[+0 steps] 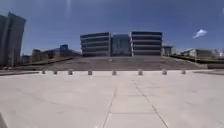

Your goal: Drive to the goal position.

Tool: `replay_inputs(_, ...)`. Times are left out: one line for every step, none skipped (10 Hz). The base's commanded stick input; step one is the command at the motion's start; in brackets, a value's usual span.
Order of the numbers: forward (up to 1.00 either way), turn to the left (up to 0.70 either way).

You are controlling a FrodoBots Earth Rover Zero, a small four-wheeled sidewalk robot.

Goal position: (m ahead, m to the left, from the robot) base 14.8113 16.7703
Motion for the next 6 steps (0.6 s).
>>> replay_inputs(0.70,0.00)
replay_inputs(0.70,0.00)
replay_inputs(0.70,0.00)
replay_inputs(0.70,0.00)
replay_inputs(0.69,0.00)
replay_inputs(0.69,0.00)
